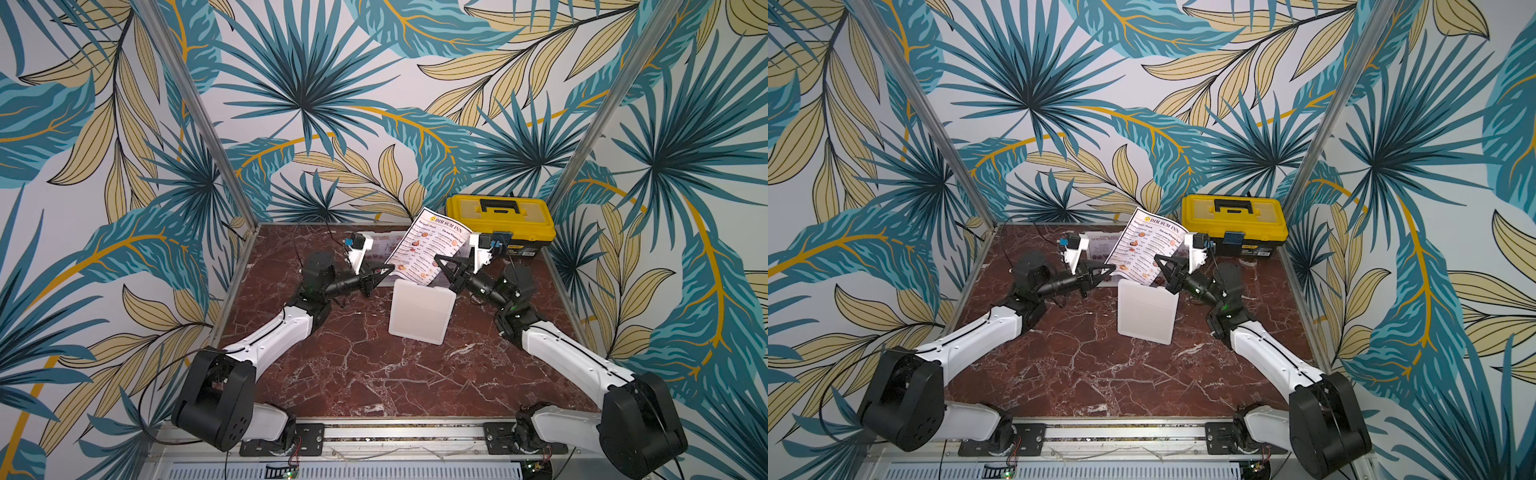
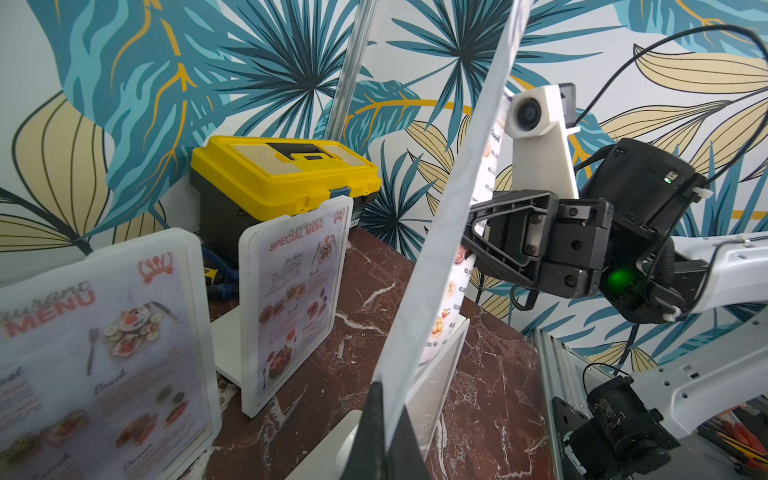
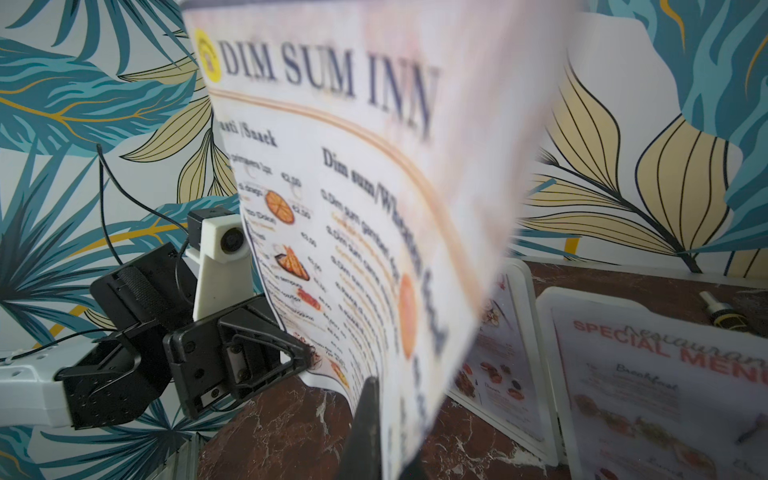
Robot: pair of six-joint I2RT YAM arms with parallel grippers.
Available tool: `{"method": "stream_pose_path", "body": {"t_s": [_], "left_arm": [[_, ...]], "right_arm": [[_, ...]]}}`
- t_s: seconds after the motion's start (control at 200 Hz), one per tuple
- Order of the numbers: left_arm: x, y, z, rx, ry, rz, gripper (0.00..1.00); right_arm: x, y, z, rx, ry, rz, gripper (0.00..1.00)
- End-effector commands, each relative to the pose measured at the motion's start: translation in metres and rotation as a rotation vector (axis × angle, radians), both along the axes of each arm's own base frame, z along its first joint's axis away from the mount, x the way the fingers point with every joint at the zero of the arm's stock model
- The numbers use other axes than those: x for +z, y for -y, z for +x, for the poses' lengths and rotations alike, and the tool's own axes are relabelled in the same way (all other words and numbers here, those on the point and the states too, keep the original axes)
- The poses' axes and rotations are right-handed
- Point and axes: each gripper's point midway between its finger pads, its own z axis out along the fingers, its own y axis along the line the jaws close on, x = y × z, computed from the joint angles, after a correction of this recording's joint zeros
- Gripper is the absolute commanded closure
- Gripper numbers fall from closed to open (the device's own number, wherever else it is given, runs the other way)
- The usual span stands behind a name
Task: Insert the menus into the narrow rack
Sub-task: Insert the menu into the narrow rack.
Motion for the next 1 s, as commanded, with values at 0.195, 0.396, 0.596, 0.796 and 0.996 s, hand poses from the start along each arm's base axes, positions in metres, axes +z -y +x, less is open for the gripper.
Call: {"method": "stream_pose_path", "body": {"t_s": [0.195, 0.396, 0.596, 0.796, 0.996], "left_arm": [[0.012, -0.004, -0.002, 0.028, 0.044, -0.010, 1.00], [0.004, -0.006, 0.004, 0.057, 0.039, 0.004, 1.00], [-0.006, -0.006, 0.011, 0.075, 0.022, 0.020, 1.00], [-0.011, -0.007, 0.014, 0.091, 0.024, 0.031, 1.00], [-0.014, -0.009, 0.016, 0.105, 0.025, 0.039, 1.00]], "right_arm": [[0.006, 0.000, 0.001, -0.050, 0.007, -0.055, 1.00], [0.003, 0.001, 0.005, -0.066, -0.002, -0.074, 1.00], [-0.004, -0.002, 0.009, -0.063, -0.023, -0.082, 1.00], [-0.005, -0.003, 0.013, -0.084, -0.023, -0.103, 1.00], [-0.005, -0.004, 0.019, -0.112, 0.023, -0.156, 1.00]]}}
